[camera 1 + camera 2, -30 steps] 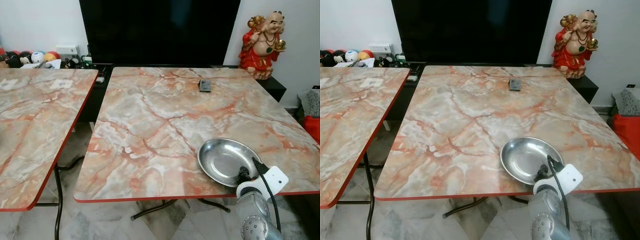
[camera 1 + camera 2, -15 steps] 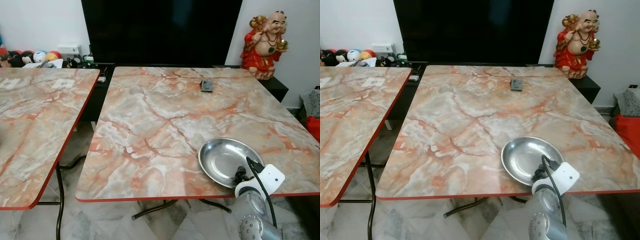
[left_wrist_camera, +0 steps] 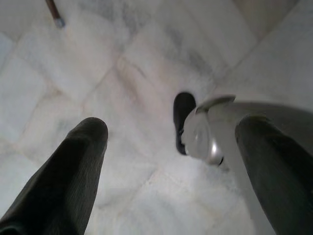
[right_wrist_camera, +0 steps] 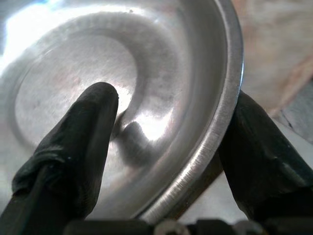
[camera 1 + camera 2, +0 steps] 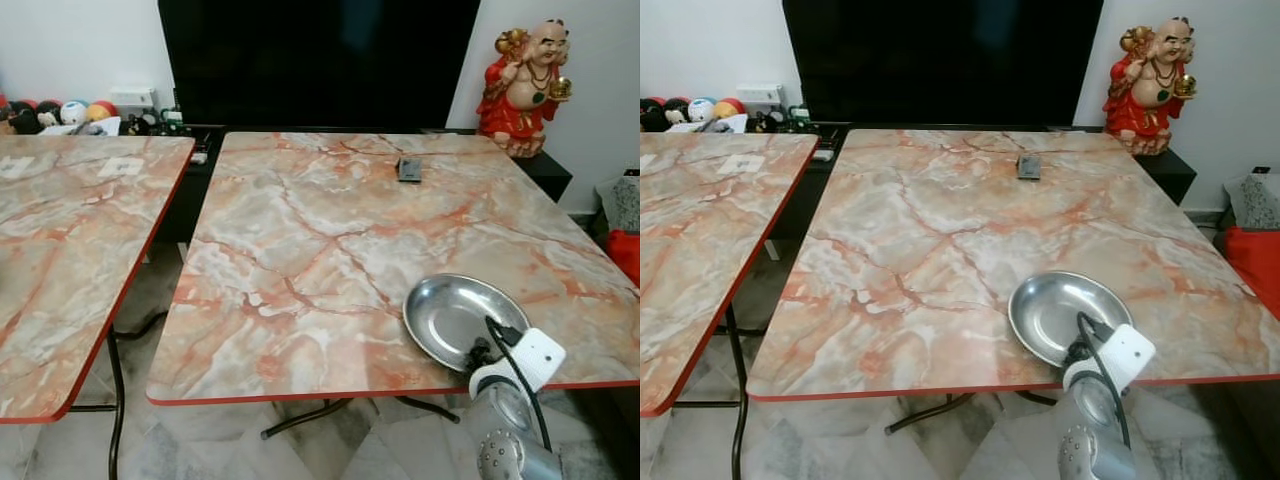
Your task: Setting the table
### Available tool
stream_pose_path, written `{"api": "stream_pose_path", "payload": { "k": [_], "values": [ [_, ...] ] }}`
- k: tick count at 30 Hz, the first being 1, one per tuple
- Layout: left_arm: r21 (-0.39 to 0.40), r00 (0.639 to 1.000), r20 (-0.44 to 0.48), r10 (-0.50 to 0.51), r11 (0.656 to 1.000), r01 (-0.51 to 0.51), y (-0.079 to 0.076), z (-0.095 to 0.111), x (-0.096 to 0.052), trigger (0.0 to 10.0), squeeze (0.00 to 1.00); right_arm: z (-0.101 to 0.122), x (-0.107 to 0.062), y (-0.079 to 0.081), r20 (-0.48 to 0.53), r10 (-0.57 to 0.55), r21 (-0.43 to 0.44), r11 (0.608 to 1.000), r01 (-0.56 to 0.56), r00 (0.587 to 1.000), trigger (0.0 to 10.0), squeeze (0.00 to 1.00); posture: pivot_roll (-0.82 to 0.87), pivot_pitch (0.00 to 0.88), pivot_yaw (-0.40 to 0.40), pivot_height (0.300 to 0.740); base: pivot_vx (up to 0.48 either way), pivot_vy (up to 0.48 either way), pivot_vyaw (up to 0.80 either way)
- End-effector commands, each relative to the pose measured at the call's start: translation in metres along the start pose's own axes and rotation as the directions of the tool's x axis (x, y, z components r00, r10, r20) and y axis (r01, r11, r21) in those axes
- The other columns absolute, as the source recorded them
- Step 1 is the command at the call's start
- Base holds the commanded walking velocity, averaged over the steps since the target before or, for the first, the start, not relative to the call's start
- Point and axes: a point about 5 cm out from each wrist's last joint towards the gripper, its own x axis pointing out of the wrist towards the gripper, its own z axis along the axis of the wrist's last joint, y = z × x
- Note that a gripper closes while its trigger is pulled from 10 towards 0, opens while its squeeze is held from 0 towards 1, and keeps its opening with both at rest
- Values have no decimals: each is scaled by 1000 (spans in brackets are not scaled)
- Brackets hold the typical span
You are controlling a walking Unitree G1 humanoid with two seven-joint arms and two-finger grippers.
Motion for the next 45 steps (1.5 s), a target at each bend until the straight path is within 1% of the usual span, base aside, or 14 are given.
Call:
{"api": "stream_pose_path", "payload": {
  "k": [1,11,14,17,22,28,30,32,34,38,40,41,43,45],
  "values": [
    [-14,1000,-22,-4,1000,4,1,-8,-2,10000,0,4,0,7,12,32,-40,999,-31,999,10000,0,30,0,-58,740,0,0,0],
    [-15,1000,-26,-5,1000,4,2,-9,-3,10000,0,8,-2,4,44,7,-93,996,-3,999,10000,0,26,0,-58,740,0,0,0],
    [-12,1000,-26,-11,1000,11,-2,-10,-2,10000,0,5,-3,-7,44,-66,-124,990,71,997,10000,0,25,0,-58,740,0,0,0],
    [-9,1000,-24,-20,1000,20,-11,-10,-1,10000,0,1,-4,-12,25,-85,-143,986,88,996,10000,0,25,0,-58,740,0,0,0],
    [-4,999,-17,-27,1000,27,-18,-5,1,10000,0,7,-8,-14,77,-88,-107,990,96,993,10000,0,22,0,-57,740,0,0,0],
    [6,999,-8,-38,999,38,-26,2,4,10000,0,12,-10,-23,122,-130,-133,980,146,984,10000,0,14,0,-51,740,0,0,0],
    [18,999,-7,-45,999,45,-29,3,4,10000,0,22,-12,-19,187,-99,-65,991,113,977,10000,0,9,0,-49,740,0,0,0],
    [21,999,-8,-45,999,45,-29,3,4,10000,0,26,-13,-18,208,-89,-61,993,104,974,10000,0,8,0,-47,740,0,0,0],
    [25,999,-8,-43,999,43,-28,3,4,10000,0,30,-14,-14,239,-60,-74,994,80,969,10000,0,6,0,-46,740,0,0,0],
    [31,1000,-9,-11,999,11,-1,0,0,10000,0,37,-16,0,308,87,-146,988,-44,947,10000,0,0,0,-39,740,0,0,0],
    [30,1000,-9,-9,1000,9,1,-1,0,10000,0,37,-17,0,311,100,-150,987,-55,945,10000,0,0,0,-39,740,0,0,0],
    [24,1000,-8,3,1000,-3,13,-4,-3,10000,0,38,-16,4,317,185,-217,969,-118,930,10000,0,-4,0,-34,740,0,0,0],
    [28,1000,-10,9,1000,-9,21,-6,-5,10000,0,39,-15,5,320,237,-249,955,-160,917,10000,0,-3,0,-34,740,0,0,0],
    [22,1000,-11,30,999,-29,30,-10,-8,10000,0,44,-10,-2,320,251,-289,944,-158,914,10000,0,-2,0,-29,740,0,0,0]
  ]
}}
